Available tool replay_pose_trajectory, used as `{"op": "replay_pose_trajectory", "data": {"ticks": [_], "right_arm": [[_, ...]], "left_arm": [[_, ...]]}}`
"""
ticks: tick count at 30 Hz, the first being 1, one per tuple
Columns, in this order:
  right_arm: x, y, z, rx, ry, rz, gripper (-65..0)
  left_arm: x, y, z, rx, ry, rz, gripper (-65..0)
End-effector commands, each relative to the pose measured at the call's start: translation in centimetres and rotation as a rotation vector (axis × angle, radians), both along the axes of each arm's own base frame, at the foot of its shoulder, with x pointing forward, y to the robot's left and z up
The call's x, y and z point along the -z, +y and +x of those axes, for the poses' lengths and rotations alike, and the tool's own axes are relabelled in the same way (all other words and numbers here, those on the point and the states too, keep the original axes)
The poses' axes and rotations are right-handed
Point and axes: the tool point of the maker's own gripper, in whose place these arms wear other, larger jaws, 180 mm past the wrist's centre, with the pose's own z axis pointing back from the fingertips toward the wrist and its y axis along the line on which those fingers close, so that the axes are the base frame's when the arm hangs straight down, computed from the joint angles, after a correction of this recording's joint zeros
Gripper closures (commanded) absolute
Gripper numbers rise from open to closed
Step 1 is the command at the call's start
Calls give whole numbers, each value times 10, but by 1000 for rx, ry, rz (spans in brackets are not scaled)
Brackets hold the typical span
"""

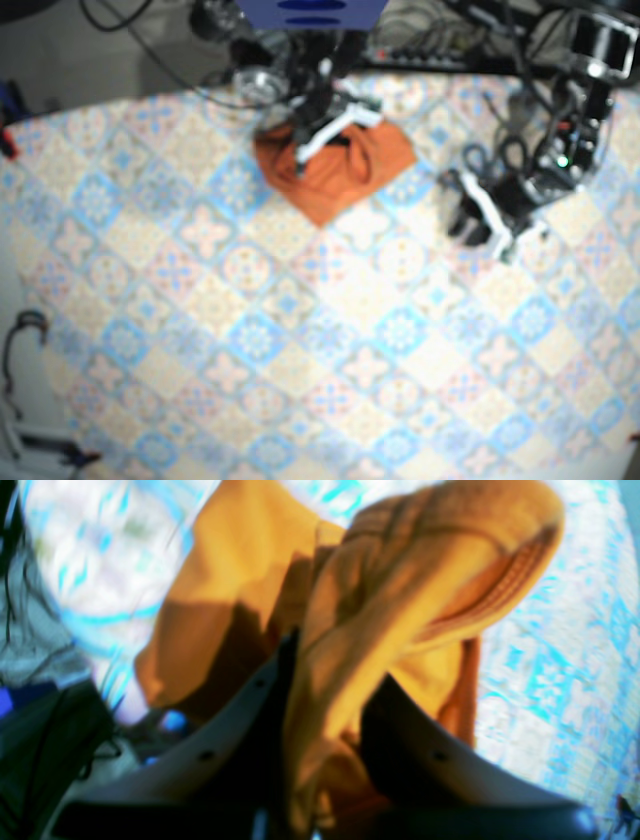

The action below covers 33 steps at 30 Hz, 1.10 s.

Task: Fold the T-shirt properly
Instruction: 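Press the folded bundle flat with the right gripper, then release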

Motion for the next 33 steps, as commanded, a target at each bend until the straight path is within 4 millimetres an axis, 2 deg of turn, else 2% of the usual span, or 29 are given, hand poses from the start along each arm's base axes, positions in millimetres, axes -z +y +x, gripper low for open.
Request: {"op": "replay_pose_trajectory", "data": {"ticks": [1,6,22,27,30,33], "right_arm": [[-10,13,3,-11,-20,49,-13],[-5,18,0,-38,-8,76,-13],[1,23,0,-70,-1,85,-14],[5,25,-14,-143,41,83,-20],[5,26,-15,-148,42,90,-58],[4,26,-15,-148,40,92,-135]], "left_arm": [[-14,0,8,5,-48,-11,-201],[-13,-7,8,1,-49,-32,-201],[-12,-6,8,3,-49,-25,-202],[-13,-6,9,3,-52,-25,-202],[-12,-6,8,3,-50,-23,-203],[-12,-6,8,3,-50,-23,-205]]}}
